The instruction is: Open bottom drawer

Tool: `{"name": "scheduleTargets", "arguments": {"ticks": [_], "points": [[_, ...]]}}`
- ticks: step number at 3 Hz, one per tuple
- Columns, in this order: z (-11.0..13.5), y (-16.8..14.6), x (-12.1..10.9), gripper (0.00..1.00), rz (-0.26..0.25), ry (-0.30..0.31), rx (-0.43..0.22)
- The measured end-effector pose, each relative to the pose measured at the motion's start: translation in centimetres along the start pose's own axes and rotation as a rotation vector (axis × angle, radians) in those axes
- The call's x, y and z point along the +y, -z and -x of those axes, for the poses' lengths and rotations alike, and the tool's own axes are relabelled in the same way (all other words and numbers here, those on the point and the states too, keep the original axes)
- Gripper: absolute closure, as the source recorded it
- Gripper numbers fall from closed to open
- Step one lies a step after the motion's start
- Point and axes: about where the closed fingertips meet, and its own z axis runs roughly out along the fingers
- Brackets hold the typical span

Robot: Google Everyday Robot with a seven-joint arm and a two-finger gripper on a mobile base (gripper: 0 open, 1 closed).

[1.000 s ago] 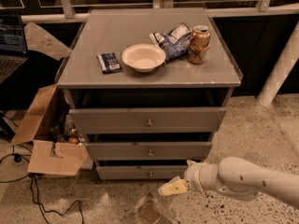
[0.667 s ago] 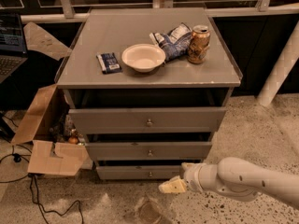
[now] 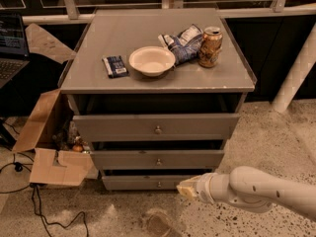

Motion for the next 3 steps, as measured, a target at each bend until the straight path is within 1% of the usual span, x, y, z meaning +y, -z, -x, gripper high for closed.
{"name": "scheduleTargets", "arguments": {"ticks": [1,2,3], "points": [[0.0,0.0,0.0,0.88,0.0,0.0,0.0],[0.0,0.0,0.0,1.0,0.0,0.0,0.0],[-0.5,-1.0,-0.7,1.0,0.004,-0.006,-0.018]]}}
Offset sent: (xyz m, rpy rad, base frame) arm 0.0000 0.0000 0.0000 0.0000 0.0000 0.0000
